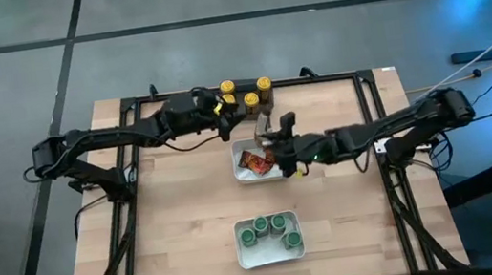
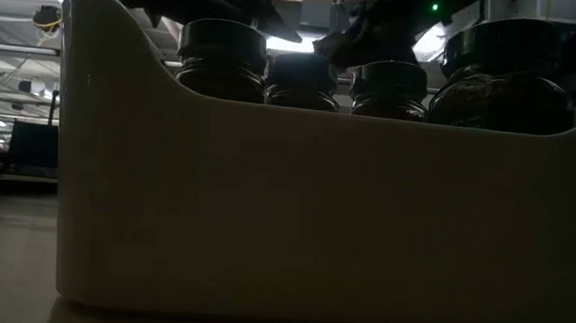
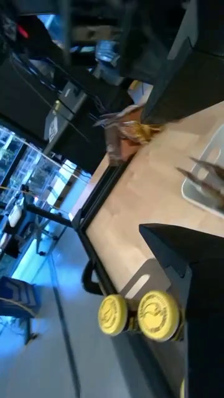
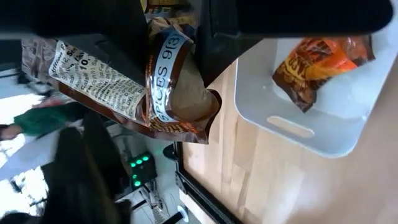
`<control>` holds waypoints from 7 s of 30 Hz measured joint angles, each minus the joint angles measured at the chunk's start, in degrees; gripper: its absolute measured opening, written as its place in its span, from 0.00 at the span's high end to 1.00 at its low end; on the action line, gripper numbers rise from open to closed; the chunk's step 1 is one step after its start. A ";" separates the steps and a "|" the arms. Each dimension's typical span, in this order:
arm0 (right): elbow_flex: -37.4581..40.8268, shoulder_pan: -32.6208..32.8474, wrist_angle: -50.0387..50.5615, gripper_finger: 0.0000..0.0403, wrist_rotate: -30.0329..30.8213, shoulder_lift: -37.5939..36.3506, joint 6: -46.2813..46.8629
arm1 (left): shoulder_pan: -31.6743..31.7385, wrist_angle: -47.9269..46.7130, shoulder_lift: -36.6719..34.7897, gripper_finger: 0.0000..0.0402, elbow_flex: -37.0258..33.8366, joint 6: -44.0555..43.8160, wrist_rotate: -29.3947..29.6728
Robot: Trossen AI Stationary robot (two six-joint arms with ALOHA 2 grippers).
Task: Sort spices by type
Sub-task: Put the orange seasoning bag into the top white bin
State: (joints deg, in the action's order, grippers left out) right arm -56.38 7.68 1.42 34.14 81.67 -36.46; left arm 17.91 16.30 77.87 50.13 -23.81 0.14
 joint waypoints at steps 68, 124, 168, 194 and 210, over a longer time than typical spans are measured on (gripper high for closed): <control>-0.04 4.87 1.50 0.31 5.79 -1.66 12.66 | -7.19 9.38 4.96 1.00 0.04 3.90 3.19; 0.00 -11.83 -3.62 0.97 -49.69 -8.85 31.60 | -16.00 18.61 3.23 0.98 0.15 28.36 -6.21; 6.94 -7.65 13.07 0.97 -28.93 0.78 25.65 | -17.97 -13.86 1.09 0.68 0.22 22.30 -2.47; 7.83 -7.69 14.15 0.64 -29.80 1.47 25.66 | -17.93 -12.57 1.09 0.68 0.20 22.30 -2.45; -6.21 -7.65 32.74 0.59 -29.86 -3.52 25.66 | -16.14 -12.41 1.11 0.68 0.13 22.40 -2.36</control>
State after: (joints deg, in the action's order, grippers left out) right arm -62.59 0.03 34.17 4.28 78.14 -10.81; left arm 1.77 3.88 78.98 50.26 -1.42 -2.21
